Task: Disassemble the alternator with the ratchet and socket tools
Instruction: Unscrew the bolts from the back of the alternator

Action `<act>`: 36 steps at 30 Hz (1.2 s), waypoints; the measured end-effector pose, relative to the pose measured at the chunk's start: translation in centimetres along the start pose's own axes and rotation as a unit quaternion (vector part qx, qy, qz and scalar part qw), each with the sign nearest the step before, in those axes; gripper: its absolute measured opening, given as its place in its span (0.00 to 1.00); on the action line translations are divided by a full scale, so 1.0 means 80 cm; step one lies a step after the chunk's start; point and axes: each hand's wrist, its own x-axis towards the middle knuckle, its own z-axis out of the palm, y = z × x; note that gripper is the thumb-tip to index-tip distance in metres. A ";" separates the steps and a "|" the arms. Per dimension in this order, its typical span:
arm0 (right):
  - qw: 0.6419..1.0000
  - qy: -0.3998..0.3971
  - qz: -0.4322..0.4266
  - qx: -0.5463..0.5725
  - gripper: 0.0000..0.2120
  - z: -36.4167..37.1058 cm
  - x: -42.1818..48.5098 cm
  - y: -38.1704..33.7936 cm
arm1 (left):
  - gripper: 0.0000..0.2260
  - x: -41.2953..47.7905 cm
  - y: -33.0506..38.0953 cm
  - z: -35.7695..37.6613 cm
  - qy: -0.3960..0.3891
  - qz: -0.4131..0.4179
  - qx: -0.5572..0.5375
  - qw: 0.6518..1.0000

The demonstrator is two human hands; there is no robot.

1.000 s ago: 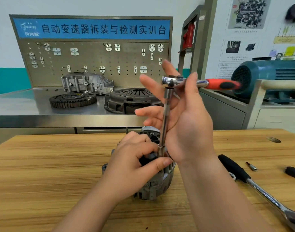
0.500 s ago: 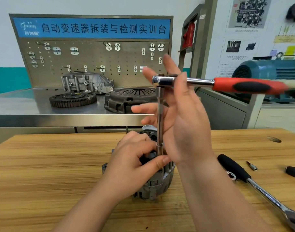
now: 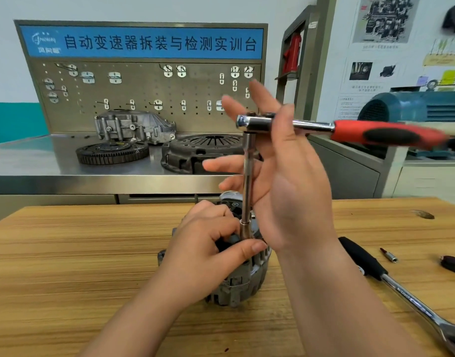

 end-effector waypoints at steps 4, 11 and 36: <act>0.997 -0.004 0.068 0.021 0.25 -0.003 0.001 -0.002 | 0.13 0.000 0.001 -0.004 -0.006 0.014 -0.019 1.000; 0.996 0.015 -0.063 -0.061 0.14 0.002 0.001 -0.007 | 0.15 0.002 0.004 0.002 0.017 -0.009 0.008 1.000; 0.998 0.046 0.046 -0.022 0.23 -0.008 0.004 -0.002 | 0.15 0.001 0.004 -0.006 -0.025 -0.004 0.003 1.000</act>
